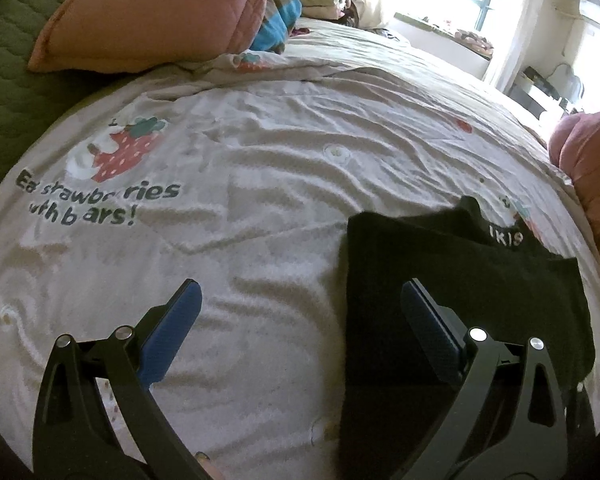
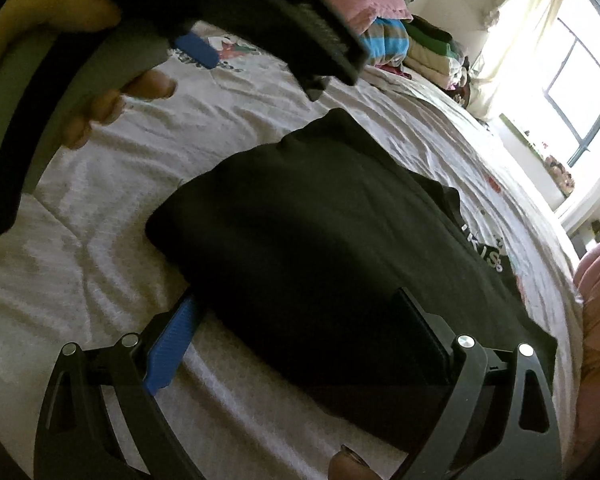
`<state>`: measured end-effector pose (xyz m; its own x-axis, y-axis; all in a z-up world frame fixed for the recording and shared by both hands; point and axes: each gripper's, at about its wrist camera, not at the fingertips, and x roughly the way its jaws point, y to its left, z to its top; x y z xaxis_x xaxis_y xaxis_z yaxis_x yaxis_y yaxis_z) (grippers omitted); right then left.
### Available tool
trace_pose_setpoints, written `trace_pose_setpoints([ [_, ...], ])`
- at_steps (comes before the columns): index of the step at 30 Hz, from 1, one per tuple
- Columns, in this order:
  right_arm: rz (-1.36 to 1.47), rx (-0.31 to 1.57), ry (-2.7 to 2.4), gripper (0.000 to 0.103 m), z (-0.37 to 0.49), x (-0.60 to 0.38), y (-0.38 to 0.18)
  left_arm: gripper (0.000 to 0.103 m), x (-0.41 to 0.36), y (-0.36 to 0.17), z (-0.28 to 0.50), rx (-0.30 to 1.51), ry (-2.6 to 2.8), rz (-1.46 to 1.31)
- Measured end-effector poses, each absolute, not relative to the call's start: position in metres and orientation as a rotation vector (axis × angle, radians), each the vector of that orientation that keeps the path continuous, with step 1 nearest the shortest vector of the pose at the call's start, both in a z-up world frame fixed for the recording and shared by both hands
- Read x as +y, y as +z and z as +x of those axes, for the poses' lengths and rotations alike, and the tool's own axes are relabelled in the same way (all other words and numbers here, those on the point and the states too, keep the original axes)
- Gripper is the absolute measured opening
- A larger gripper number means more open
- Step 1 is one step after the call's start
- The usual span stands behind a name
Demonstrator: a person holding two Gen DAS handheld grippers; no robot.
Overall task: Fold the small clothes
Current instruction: 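Move both tools to one side edge of the black shirt and close them on it, then lift the gripped edge with both tools and fold it over onto the shirt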
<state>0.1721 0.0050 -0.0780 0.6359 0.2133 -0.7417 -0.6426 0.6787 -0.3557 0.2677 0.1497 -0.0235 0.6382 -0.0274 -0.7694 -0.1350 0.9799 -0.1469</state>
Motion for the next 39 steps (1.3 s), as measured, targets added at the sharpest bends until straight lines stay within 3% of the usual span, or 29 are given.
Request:
trace_pose_setpoints([
  [13, -0.711, 0.643, 0.425, 0.093, 0.196, 0.029, -0.089, 0.093, 0.158, -0.036, 0.300, 0.925, 0.054, -0.223],
  [14, -0.707, 0.626, 0.417, 0.080, 0.196, 0.027, -0.087, 0.093, 0.159, -0.038, 0.301, 0.930, 0.046, -0.235],
  [16, -0.689, 0.584, 0.423, 0.067, 0.192, 0.024, -0.080, 0.093, 0.161, -0.040, 0.301, 0.942, 0.040, -0.262],
  [18, -0.662, 0.541, 0.430, 0.045, 0.188, 0.018, -0.072, 0.093, 0.163, -0.043, 0.301, 0.955, 0.025, -0.296],
  [19, -0.646, 0.526, 0.435, 0.040, 0.185, 0.016, -0.068, 0.093, 0.163, -0.043, 0.301, 0.961, 0.010, -0.315],
  [21, -0.610, 0.508, 0.448, 0.019, 0.182, 0.009, -0.060, 0.093, 0.160, -0.042, 0.299, 0.967, -0.021, -0.348],
  [24, -0.559, 0.486, 0.452, 0.013, 0.177, -0.003, -0.051, 0.093, 0.149, -0.039, 0.297, 0.976, -0.081, -0.391],
  [31, -0.481, 0.452, 0.453, 0.010, 0.172, -0.023, -0.038, 0.093, 0.111, -0.038, 0.292, 1.000, -0.210, -0.456],
  [32, -0.470, 0.446, 0.449, 0.010, 0.170, -0.026, -0.036, 0.091, 0.108, -0.038, 0.292, 0.999, -0.207, -0.447],
  [33, -0.459, 0.442, 0.444, 0.008, 0.171, -0.029, -0.035, 0.076, 0.101, -0.038, 0.292, 1.005, -0.197, -0.428],
  [35, -0.426, 0.436, 0.441, 0.007, 0.167, -0.037, -0.030, 0.055, 0.091, -0.038, 0.293, 1.007, -0.221, -0.424],
  [39, -0.403, 0.440, 0.432, 0.007, 0.162, -0.046, -0.026, 0.034, 0.071, -0.028, 0.291, 0.994, -0.235, -0.411],
])
